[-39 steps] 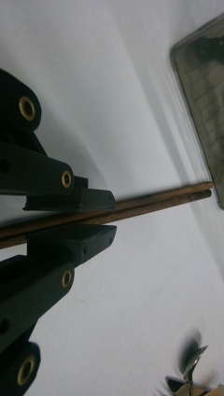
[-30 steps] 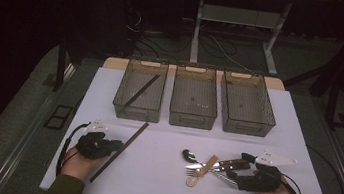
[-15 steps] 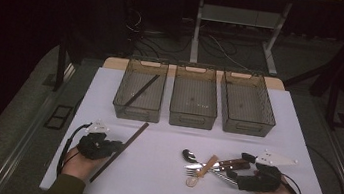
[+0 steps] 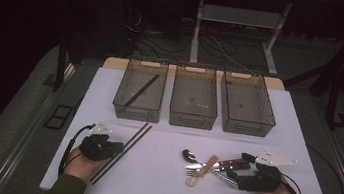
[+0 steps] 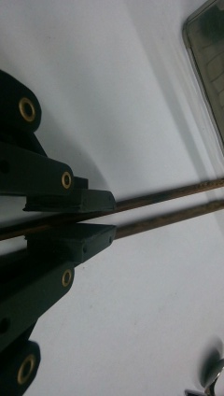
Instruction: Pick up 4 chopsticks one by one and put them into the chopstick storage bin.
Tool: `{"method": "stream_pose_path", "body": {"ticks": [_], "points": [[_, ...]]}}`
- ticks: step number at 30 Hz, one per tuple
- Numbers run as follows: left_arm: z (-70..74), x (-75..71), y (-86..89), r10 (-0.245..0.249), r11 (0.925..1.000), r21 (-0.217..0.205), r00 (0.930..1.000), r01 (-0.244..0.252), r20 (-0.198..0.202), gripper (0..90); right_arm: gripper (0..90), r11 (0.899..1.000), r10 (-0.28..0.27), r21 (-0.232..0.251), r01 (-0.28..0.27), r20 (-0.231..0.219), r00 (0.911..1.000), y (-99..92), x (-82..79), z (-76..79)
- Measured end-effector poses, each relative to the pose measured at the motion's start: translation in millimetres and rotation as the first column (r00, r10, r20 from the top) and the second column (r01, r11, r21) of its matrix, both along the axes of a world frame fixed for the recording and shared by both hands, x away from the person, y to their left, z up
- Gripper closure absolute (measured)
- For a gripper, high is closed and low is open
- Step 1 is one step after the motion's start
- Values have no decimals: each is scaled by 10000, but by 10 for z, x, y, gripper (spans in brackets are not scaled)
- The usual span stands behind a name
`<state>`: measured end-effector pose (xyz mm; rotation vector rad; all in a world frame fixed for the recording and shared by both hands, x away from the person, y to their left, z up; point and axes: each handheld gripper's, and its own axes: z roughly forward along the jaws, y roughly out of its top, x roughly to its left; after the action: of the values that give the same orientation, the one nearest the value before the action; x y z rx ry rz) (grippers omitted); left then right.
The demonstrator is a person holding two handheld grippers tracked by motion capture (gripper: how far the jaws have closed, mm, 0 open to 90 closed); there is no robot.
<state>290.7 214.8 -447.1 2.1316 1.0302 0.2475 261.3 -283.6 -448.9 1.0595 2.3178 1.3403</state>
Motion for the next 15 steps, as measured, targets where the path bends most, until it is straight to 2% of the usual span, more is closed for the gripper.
{"method": "stream_pose_path", "body": {"ticks": [15], "points": [[-8,-46,-54,312,9990,311,9991,-321,282,835,138,10000,4,26,-4,53,10000,-1,-4,5]]}}
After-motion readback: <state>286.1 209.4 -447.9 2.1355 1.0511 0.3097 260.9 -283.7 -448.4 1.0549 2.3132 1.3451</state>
